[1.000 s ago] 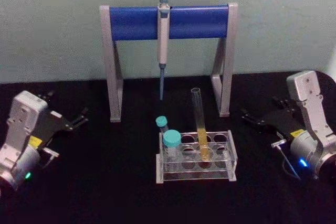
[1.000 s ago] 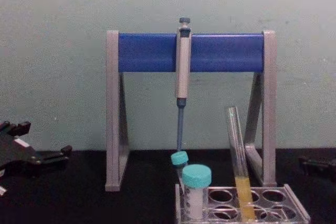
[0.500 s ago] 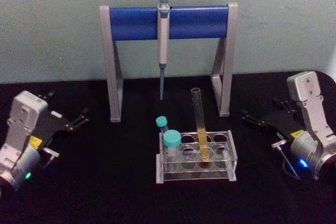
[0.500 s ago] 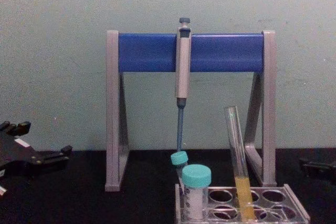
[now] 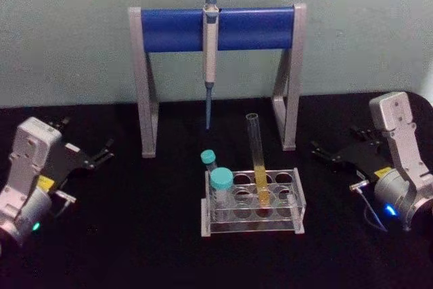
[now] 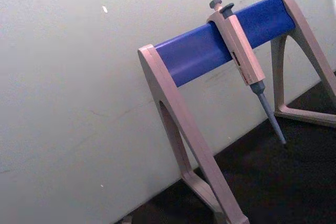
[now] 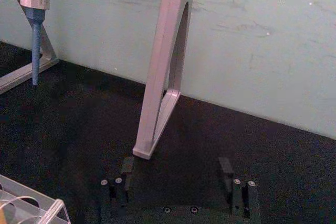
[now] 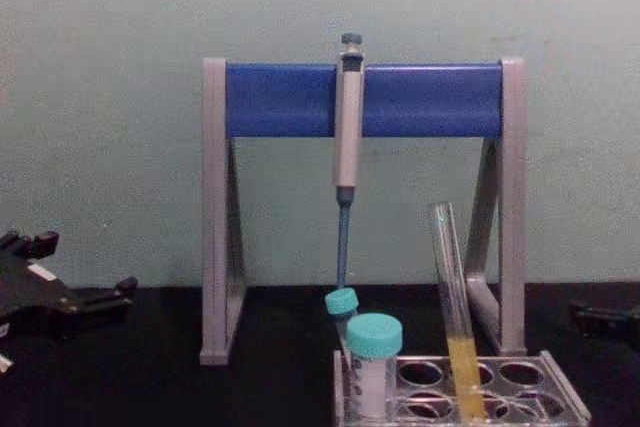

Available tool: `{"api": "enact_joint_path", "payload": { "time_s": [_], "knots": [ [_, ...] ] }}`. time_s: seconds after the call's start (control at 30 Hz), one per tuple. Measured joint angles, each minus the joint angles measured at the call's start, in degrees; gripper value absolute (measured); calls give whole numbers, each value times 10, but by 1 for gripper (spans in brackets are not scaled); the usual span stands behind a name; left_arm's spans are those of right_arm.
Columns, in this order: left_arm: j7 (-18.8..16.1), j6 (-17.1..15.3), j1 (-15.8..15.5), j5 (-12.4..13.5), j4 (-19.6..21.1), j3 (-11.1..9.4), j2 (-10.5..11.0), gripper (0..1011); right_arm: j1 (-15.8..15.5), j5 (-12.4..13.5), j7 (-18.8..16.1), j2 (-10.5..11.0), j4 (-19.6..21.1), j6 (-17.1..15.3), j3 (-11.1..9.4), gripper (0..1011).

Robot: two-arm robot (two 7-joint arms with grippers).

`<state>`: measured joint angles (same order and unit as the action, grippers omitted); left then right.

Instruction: Pick up the test tube from the test tube rack, shake it, then place it back into the test tube rack.

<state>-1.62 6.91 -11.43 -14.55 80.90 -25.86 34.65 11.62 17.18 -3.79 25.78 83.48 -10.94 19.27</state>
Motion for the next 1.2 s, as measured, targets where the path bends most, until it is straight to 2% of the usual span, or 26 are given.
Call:
{"api": "enact_joint_path", "payload": {
  "time_s": [1.2],
  "knots": [
    [0, 0, 0, 0, 0, 0, 0, 1001, 0, 0, 0, 0, 0, 0, 0, 1000]
  ]
}}
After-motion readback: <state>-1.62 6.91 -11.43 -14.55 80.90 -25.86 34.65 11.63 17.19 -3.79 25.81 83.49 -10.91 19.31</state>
